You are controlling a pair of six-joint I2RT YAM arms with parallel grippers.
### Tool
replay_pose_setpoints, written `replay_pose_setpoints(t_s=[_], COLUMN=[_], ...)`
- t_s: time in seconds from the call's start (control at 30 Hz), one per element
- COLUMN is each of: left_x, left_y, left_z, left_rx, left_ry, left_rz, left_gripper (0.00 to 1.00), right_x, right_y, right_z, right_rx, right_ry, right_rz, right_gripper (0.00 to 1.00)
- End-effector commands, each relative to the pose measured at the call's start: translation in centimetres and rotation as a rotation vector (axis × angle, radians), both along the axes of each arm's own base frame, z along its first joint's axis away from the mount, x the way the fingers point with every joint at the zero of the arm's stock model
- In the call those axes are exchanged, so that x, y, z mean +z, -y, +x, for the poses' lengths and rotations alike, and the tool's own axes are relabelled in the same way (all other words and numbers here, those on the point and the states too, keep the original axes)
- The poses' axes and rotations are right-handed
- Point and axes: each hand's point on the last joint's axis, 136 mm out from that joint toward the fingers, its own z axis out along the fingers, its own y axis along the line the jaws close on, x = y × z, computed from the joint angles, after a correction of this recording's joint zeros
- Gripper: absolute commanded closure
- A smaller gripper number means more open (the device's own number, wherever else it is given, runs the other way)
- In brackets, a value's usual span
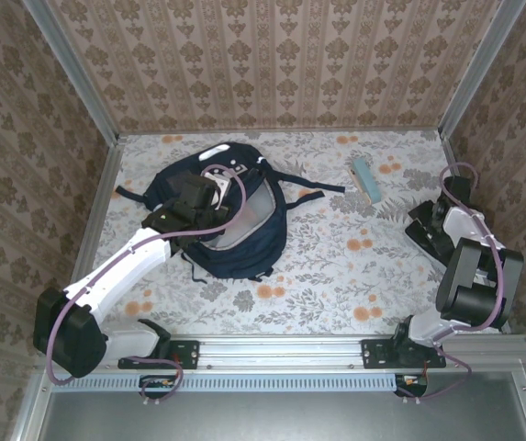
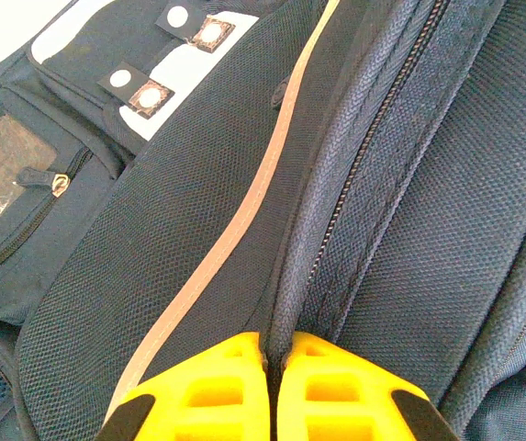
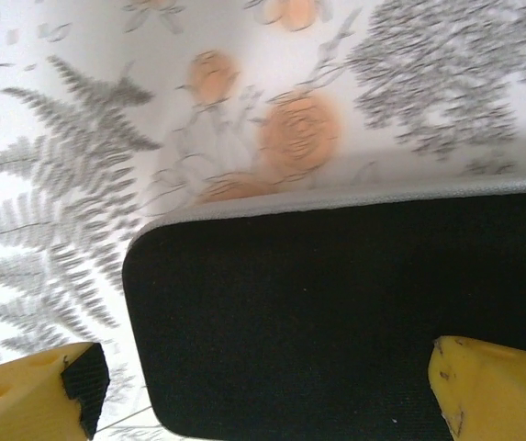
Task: Pack the student bag
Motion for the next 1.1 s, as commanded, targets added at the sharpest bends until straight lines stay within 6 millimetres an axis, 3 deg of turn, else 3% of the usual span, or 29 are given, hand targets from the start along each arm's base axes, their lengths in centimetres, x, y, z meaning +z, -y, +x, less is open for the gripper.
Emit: replay_pose_setpoints(t_s=[0.0,0.17,0.27,0.5,0.6,0.77,0.9,1.07], left_x=[0.3,0.4,0.5,0.1,0.0,0.1,0.0,0.0], left_y=[-0.4,0.0,0.3,0.4,0.6,0.9,0.8,0.9], left_z=[0.3,0.4,0.4,0.2,0.3,0.2,0.1,0.2], left_rx=[0.044,0.039,0.031,0.024,0.02,0.005,0.003,0.004], left_ry=[0.015,0.014,0.012,0.004,0.0,-0.007,-0.01,-0.007], left_rz=[-0.032,-0.045,-0.049,-0.028,-0.028,-0.028,-0.022,-0.025], left_gripper=[0.97,0.97,0.97,0.97,0.97,0.97,0.97,0.97], right_x=[-3.0,-1.8,-0.2,4.4,4.0,1.5,0.1,-0.5], right_y=[-7.2,-12.8,-14.1,-11.7,-10.4,-7.8,-7.0,-7.9], right_z=[0.5,3.1,3.9,4.5,4.5,5.3,5.6,4.1], right_rx=[0.032,0.11,0.18,0.29,0.338,0.374,0.374,0.368], right_ry=[0.014,0.063,0.063,0.097,0.057,-0.011,-0.011,-0.021], right_rz=[0.301,0.356,0.323,0.128,0.068,0.045,0.128,0.17], right_gripper=[0.08,0.08,0.08,0.07,0.03,0.0,0.0,0.0])
